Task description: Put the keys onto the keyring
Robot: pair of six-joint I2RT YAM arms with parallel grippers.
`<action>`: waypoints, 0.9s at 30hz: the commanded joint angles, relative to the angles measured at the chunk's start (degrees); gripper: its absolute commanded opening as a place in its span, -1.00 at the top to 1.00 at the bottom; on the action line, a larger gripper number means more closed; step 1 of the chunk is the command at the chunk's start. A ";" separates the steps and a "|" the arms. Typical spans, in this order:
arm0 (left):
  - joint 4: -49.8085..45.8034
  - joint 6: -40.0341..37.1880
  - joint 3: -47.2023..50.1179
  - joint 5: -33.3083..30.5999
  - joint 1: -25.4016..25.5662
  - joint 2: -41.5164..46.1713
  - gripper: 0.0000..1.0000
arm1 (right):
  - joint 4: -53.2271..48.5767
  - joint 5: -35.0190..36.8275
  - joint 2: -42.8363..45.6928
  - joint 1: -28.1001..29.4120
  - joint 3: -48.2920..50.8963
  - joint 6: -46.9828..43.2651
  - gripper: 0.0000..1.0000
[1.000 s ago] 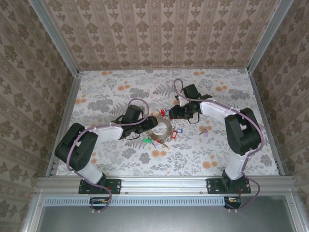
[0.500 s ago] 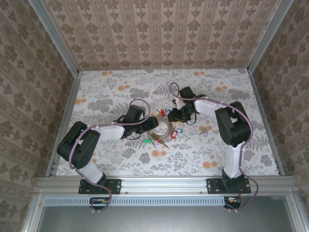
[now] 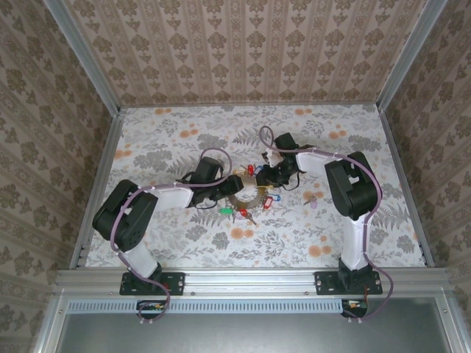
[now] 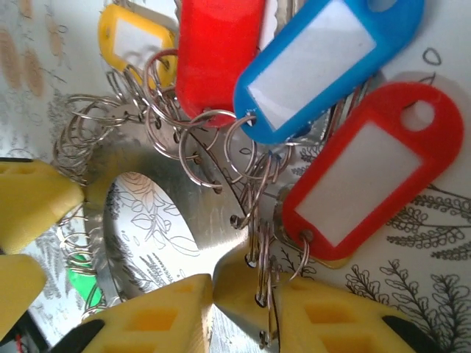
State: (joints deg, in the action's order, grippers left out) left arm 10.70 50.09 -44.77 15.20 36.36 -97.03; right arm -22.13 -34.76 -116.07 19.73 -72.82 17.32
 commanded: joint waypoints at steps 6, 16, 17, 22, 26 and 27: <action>-2.17 -2.00 -1.21 -0.08 0.29 -1.03 -0.35 | 6.32 -11.86 1.14 -2.85 2.72 2.51 0.76; -5.82 -3.00 -0.13 -3.49 -1.80 7.03 -0.59 | 17.02 -18.86 8.42 -6.08 7.71 11.86 1.00; -5.78 -2.74 0.35 -3.46 -2.25 7.94 -0.63 | 17.91 -19.14 9.39 -6.32 8.17 12.65 1.00; -3.48 -1.84 2.96 0.09 -5.48 13.42 -0.75 | 21.90 -21.14 14.36 -7.35 9.74 16.93 1.00; 0.89 -0.64 3.56 5.31 -7.38 15.42 -0.76 | 23.91 -22.10 17.53 -7.60 10.06 19.51 1.00; 1.96 -0.11 3.39 6.77 -7.76 15.68 -0.75 | 24.27 -22.42 18.20 -7.61 9.97 20.08 1.00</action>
State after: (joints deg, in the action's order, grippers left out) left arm 8.78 48.47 -41.93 16.99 29.34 -82.83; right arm -2.13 -52.36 -101.43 12.14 -63.24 33.76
